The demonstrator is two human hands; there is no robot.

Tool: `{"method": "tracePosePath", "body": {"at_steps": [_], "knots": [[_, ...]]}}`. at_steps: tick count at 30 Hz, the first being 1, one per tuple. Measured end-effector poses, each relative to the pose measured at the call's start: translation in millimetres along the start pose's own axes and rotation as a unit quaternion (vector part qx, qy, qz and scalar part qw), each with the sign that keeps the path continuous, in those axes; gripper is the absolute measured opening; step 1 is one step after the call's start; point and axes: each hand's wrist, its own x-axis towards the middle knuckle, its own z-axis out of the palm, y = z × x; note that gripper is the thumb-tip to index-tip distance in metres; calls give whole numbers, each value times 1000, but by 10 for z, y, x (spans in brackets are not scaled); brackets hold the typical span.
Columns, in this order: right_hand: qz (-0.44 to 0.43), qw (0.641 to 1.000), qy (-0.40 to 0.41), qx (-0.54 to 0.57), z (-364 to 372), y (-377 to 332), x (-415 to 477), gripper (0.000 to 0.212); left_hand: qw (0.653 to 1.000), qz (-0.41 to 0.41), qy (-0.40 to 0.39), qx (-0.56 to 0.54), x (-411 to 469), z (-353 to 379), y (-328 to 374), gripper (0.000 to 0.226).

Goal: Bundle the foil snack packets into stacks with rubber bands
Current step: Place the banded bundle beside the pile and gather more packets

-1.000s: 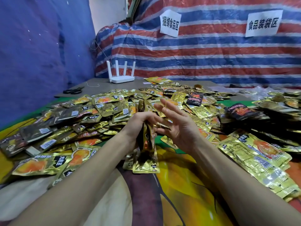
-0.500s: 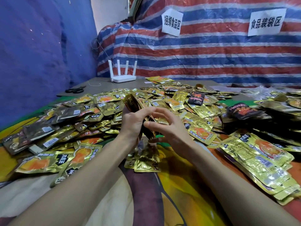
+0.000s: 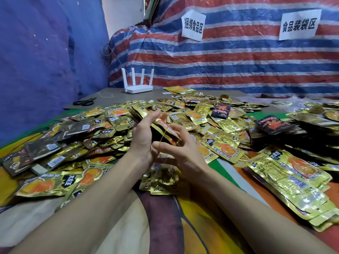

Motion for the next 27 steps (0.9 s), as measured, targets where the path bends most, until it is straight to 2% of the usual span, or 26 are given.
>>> {"method": "tracePosePath", "body": {"at_steps": [2, 5, 9, 12, 16, 19, 21, 24, 27], "knots": [[-6, 1000, 23, -9, 27, -12, -23, 75, 1000, -20, -20, -3, -8, 10, -26, 40], [-44, 996, 65, -32, 14, -60, -46, 67, 998, -56, -41, -13, -18, 15, -81, 29], [-52, 993, 89, -58, -113, -184, -26, 50, 995, -49, -58, 60, -20, 0, -120, 33], [-40, 982, 78, -170, -237, -262, -4, 56, 988, -33, -35, 148, -22, -11, -118, 32], [-4, 963, 67, -261, -315, -299, 7, 70, 978, -50, -34, 200, -20, -48, -126, 35], [7, 947, 52, -317, -358, -353, 13, 64, 968, -66, -33, 240, -35, -58, -126, 40], [-1, 933, 32, -359, -362, -373, 1, 68, 962, -58, -52, 261, -46, -69, -153, 37], [-27, 926, 37, -375, -357, -381, -22, 81, 963, -56, -85, 250, -60, -61, -154, 33], [-76, 922, 50, -377, -370, -415, -45, 83, 967, -131, -127, 181, -62, -49, -86, 30]]}}
